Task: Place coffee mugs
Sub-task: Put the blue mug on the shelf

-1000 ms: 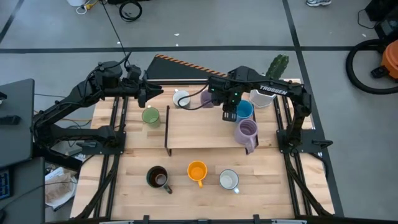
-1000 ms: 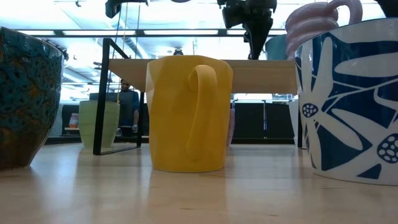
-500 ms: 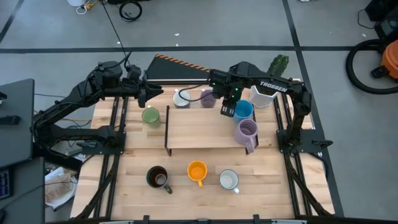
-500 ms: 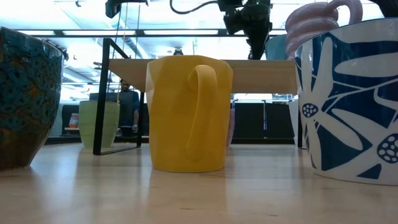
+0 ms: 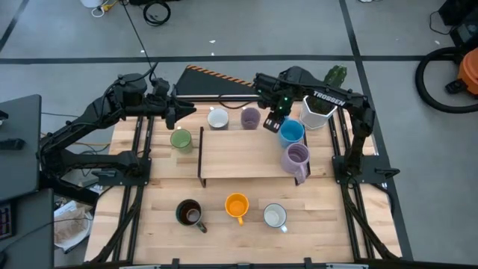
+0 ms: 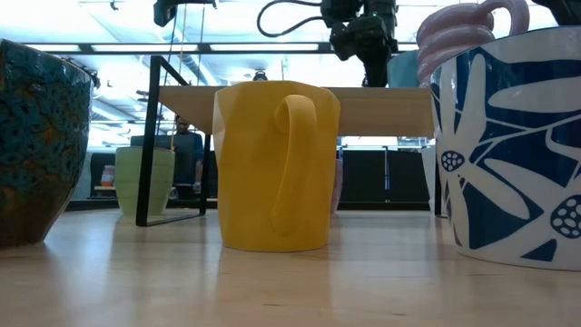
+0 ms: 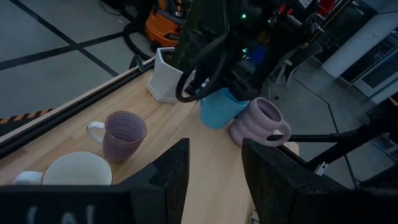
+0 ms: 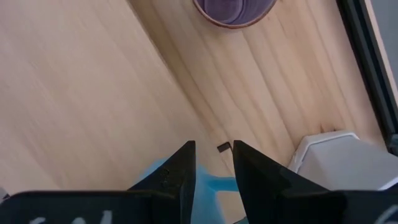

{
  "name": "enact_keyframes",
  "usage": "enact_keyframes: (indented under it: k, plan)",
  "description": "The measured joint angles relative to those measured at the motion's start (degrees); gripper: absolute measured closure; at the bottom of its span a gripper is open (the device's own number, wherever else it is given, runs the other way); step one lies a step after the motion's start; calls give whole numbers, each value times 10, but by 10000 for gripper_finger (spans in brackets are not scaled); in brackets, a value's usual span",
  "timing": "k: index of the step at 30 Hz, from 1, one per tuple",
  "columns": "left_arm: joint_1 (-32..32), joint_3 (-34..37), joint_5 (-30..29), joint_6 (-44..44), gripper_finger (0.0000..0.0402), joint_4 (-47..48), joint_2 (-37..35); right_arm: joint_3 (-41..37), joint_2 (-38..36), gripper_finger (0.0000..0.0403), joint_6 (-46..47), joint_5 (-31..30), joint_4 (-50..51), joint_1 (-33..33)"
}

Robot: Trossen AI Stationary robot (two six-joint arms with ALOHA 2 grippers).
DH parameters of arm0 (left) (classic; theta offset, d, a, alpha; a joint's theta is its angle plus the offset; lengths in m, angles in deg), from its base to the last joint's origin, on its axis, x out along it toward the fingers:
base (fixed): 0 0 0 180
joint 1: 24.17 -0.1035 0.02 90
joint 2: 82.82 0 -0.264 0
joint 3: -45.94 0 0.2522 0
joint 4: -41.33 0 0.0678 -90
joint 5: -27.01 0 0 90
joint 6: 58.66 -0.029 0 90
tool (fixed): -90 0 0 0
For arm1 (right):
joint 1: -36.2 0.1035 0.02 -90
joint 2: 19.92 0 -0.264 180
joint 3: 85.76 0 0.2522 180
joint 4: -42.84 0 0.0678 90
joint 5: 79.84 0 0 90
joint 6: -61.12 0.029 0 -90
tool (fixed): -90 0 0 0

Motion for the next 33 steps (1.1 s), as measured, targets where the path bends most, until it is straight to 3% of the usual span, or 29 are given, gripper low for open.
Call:
enact_keyframes:
  k: [8,20,33]
  plan:
    - [0,0,0,0,249,8,0,0,0,292,-8,-19,0,-14]
    - [0,0,0,0,249,7,0,-3,-1,292,-97,-23,-1,-19]
    - [0,0,0,0,249,7,0,-26,-1,293,-81,-44,0,-38]
